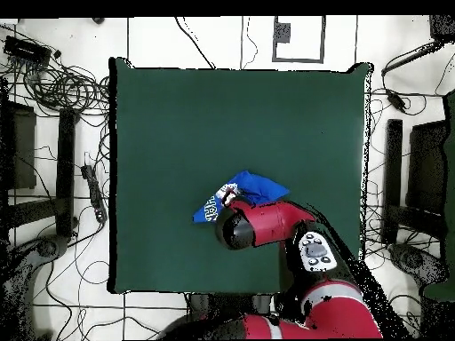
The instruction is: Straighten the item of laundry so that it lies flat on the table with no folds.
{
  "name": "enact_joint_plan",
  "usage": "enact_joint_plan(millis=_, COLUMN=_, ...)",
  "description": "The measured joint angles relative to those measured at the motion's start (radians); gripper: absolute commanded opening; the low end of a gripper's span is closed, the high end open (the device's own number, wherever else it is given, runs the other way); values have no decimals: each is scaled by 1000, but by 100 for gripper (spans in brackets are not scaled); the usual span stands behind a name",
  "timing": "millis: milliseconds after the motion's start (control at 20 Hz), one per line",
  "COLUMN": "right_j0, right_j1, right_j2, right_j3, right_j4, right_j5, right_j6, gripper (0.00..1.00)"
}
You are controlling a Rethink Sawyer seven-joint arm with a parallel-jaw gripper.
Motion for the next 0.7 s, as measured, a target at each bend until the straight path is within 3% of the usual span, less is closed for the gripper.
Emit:
enact_joint_plan(millis=400, right_j0=-5, right_j1=0, right_j2=3, right_j3=5, right_j4=-15, right_j5=0, right_j6=0, gripper=0)
enact_joint_plan(millis=700, right_j0=77, right_j1=16, right_j2=-59, right_j3=-23, right_j4=-10, right_j5=1, right_j6=0, gripper=0)
